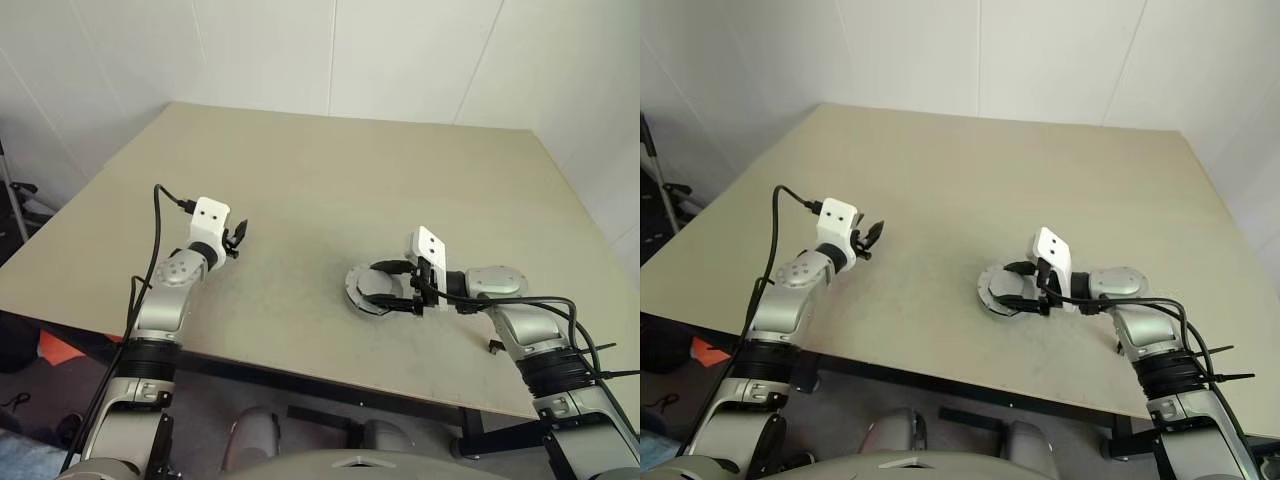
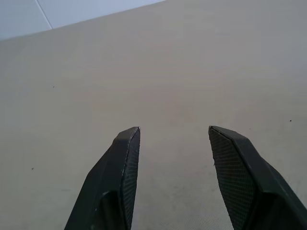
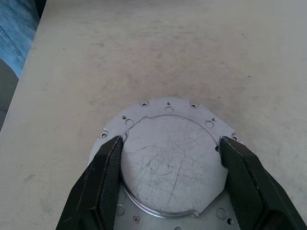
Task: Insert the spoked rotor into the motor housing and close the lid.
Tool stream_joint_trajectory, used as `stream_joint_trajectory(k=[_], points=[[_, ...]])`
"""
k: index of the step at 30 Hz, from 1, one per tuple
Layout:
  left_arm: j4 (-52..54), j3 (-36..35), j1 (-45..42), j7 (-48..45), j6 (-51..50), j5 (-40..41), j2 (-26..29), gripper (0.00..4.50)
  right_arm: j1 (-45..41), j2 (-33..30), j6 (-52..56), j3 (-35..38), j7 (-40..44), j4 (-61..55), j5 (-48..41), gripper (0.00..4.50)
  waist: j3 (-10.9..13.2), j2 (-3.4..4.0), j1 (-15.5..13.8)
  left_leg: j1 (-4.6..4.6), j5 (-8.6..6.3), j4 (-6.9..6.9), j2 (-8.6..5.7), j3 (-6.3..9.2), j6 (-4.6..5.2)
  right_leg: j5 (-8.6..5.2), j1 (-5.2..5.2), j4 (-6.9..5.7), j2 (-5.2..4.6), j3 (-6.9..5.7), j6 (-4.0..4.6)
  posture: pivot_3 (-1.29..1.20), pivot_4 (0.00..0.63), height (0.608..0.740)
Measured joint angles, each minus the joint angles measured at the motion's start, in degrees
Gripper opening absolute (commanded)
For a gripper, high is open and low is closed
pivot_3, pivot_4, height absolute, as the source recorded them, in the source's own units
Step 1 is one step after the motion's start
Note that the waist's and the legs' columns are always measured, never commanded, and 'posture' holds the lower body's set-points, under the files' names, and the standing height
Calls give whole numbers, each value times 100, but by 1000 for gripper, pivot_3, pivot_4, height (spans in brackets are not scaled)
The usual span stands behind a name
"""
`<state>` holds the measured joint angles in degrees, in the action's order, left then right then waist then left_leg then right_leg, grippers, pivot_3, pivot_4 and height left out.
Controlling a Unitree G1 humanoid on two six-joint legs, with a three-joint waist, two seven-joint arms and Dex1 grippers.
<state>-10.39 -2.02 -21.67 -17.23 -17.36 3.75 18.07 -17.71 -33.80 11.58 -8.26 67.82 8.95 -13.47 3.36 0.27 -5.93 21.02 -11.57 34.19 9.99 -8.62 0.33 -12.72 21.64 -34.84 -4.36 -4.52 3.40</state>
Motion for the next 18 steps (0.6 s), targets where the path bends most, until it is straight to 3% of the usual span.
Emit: stream_joint_trajectory(k=[18], points=[[1, -7, 1, -2, 0, 0, 8, 2414, -47, -165, -315, -148, 96, 150, 87, 3101, -2, -2, -58, -31, -5, 1, -6, 2, 6, -1, -42, 11, -6, -4, -2, 0, 0, 740]])
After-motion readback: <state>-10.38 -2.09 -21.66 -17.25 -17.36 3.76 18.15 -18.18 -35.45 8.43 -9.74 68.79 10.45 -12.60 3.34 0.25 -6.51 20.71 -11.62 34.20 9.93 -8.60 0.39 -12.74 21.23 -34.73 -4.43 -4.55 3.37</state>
